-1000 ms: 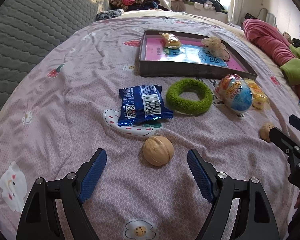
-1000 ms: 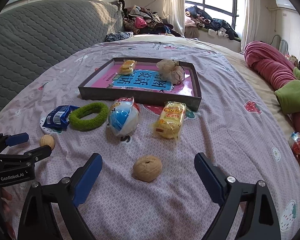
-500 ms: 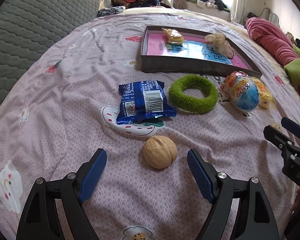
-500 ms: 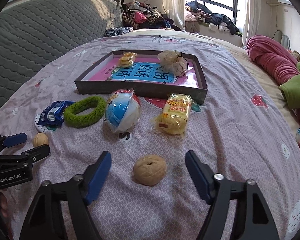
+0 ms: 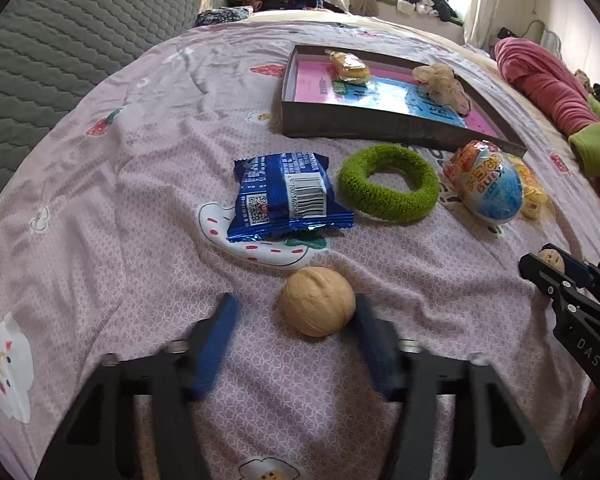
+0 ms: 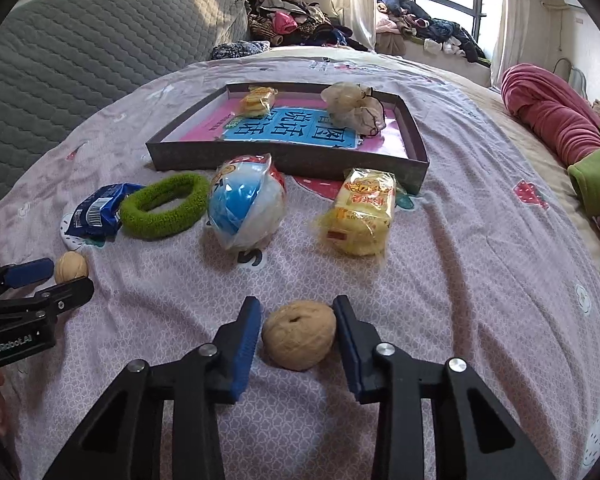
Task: Organize objects
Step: 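Grasp a walnut with the left tool while the right tool grasps another walnut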
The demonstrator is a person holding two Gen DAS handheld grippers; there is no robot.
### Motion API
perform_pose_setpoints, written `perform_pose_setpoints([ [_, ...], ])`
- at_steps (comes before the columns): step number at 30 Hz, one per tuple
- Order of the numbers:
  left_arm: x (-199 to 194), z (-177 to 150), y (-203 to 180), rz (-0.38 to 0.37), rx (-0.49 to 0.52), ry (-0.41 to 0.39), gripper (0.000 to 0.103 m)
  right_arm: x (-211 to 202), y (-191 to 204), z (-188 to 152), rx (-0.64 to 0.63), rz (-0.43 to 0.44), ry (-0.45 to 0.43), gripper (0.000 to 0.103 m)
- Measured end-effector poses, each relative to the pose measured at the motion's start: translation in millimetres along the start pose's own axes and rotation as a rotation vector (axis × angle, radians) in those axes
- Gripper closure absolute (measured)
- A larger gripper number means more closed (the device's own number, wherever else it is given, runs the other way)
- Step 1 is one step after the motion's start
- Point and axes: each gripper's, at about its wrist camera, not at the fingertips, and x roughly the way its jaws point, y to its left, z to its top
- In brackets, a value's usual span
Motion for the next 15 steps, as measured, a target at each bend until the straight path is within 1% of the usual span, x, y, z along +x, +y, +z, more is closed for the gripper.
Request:
perform_pose_setpoints([
  [2,0,0,-1,-0.003,0.001,0.001,0.059,-1,-1,0,0.005,0.008,-0.001,0.068],
  [4,-1,0,-1,-0.019,0.000,0.004,0.068,-1,-2,0,0.010,0.012,-0.003,0.068],
  [10,-3,1,2,-0.049,-0.011,0.007,0.068,-7,-1,0,0.011,0.035,-0.015,0.068],
  [15,-6,0,2,-0.056,-0.011,0.001,0.068,-15,2,1,0.008,0.051,-0.027,0.068],
])
